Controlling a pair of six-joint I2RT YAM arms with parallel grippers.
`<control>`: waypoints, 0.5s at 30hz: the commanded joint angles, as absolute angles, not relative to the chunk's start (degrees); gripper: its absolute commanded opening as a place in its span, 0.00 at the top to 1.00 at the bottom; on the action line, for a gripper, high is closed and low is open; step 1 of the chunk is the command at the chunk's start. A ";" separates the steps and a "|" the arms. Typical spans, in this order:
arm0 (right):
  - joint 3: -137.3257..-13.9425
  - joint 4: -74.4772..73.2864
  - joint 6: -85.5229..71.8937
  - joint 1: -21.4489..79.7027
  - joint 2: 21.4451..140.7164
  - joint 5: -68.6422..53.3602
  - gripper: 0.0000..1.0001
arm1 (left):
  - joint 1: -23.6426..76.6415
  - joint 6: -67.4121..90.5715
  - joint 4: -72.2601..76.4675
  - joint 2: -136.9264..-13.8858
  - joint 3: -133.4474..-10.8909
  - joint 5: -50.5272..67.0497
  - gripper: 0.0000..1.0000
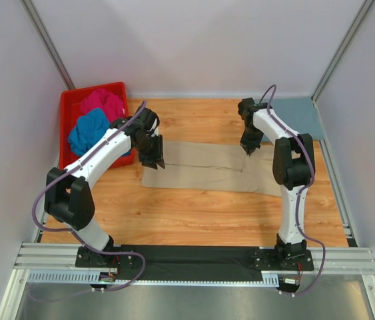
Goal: Fold and stack the t-shirts
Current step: Fold the tshirt
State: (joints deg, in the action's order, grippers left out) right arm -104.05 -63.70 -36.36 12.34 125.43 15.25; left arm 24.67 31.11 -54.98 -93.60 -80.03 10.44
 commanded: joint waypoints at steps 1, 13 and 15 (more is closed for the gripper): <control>-102.57 -58.28 -32.71 12.48 123.40 13.80 0.98 | 24.87 30.15 -54.93 -93.60 -81.83 10.99 0.59; -101.17 -57.75 -30.67 12.31 117.96 14.77 0.60 | 24.87 30.32 -54.93 -94.92 -83.76 9.85 0.58; -99.41 -57.48 -30.76 11.43 115.94 13.98 0.51 | 24.87 30.15 -54.93 -95.45 -84.20 8.80 0.58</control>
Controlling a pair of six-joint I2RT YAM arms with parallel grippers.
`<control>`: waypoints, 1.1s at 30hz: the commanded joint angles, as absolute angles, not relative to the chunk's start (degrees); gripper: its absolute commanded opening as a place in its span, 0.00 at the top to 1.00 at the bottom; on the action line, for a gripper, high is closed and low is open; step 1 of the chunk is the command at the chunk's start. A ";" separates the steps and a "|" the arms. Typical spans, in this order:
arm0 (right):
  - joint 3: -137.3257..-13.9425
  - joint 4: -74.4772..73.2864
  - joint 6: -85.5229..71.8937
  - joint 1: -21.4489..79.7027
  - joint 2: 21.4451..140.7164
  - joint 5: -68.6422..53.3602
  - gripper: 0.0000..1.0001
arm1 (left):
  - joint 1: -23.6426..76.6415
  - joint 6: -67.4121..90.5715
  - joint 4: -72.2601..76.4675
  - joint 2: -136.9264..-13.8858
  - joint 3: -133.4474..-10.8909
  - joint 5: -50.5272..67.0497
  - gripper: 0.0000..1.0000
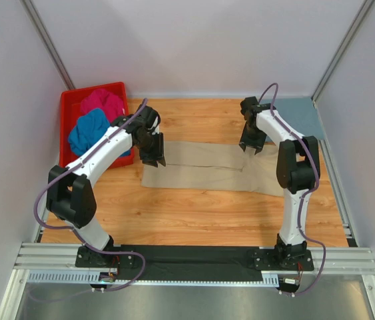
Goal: Fold and stack the t-shirts
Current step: Fold the tshirt
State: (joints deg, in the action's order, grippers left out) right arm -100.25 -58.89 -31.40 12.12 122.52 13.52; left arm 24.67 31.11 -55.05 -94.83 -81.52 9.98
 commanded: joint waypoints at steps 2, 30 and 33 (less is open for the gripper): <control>-97.14 -57.31 -31.81 9.24 112.51 11.88 0.49 | 24.87 30.15 -55.11 -96.32 -84.20 7.91 0.57; -97.66 -48.61 -11.78 -12.39 118.83 -10.10 0.38 | 24.87 28.65 -55.20 -103.89 -82.71 7.82 0.58; -94.40 -45.88 -11.17 -14.94 117.07 -12.65 0.34 | 24.87 29.00 -55.20 -103.71 -82.09 7.74 0.58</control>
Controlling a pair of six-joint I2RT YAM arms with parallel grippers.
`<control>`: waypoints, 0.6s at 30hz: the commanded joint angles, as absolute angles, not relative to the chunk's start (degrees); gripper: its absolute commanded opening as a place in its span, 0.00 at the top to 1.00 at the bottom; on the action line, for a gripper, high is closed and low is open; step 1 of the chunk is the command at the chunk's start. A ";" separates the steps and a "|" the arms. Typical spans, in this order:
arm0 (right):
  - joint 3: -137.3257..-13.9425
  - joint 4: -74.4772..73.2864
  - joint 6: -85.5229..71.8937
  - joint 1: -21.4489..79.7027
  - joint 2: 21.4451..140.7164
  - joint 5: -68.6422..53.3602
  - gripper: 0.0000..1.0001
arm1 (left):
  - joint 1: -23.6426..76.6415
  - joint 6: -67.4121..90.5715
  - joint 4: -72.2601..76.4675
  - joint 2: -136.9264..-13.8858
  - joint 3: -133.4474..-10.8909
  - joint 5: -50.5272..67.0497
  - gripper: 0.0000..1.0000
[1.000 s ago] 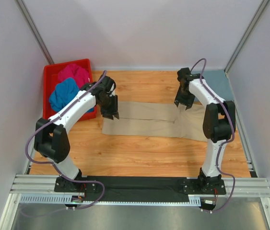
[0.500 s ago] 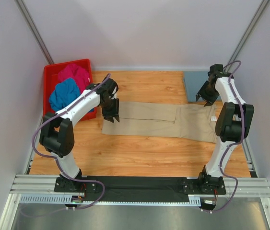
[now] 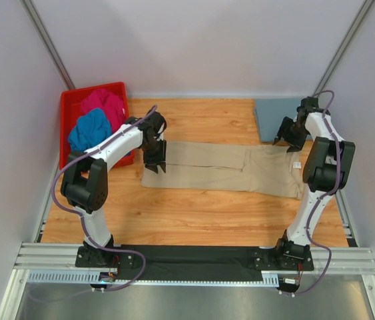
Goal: Fold and stack the t-shirts
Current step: Fold the tshirt
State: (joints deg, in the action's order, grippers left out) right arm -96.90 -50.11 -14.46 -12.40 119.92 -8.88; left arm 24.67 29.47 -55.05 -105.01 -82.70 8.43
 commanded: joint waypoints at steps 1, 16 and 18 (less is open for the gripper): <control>-93.87 -45.27 -10.81 -15.99 116.72 -14.83 0.33 | 24.87 29.00 -55.20 -103.80 -82.09 7.73 0.58; -94.31 -42.80 -2.99 -17.84 122.52 -38.92 0.36 | 24.87 29.97 -55.64 -104.85 -81.83 6.68 0.59; -94.04 -42.46 -2.64 -18.02 122.34 -40.07 0.37 | 24.87 30.23 -55.55 -104.94 -81.83 6.77 0.59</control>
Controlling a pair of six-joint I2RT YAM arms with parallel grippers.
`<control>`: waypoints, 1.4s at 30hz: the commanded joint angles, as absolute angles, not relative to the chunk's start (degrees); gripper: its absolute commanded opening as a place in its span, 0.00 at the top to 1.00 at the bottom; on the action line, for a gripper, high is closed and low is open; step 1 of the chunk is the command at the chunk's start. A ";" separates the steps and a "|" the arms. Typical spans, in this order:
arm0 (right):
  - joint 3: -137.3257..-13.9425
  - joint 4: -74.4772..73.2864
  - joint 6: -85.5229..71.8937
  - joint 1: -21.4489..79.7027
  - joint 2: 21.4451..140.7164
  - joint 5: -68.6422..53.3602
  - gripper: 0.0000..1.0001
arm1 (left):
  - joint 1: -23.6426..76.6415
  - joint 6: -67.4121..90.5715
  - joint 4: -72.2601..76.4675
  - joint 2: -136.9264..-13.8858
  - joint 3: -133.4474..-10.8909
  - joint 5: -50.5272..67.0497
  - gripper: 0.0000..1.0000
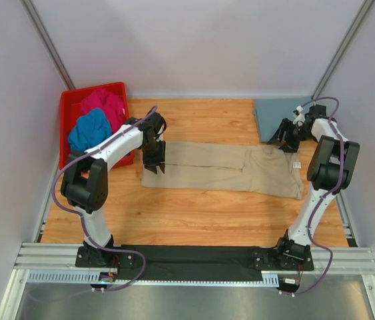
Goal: Fold and stack the t-shirts
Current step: Fold the tshirt
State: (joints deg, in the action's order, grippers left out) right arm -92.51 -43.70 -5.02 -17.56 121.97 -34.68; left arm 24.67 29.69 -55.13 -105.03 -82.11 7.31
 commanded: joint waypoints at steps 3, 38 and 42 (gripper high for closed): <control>-93.52 -40.26 -2.99 -18.11 119.98 -41.92 0.38 | 24.96 30.41 -55.55 -105.20 -82.44 6.86 0.59; -68.03 -52.21 -26.72 -17.49 100.01 9.05 0.68 | 24.96 29.09 -55.63 -116.11 -78.23 -7.56 0.60; -65.14 -52.12 -25.41 -18.72 102.04 13.00 0.68 | 24.96 29.18 -55.72 -115.84 -76.73 -8.26 0.60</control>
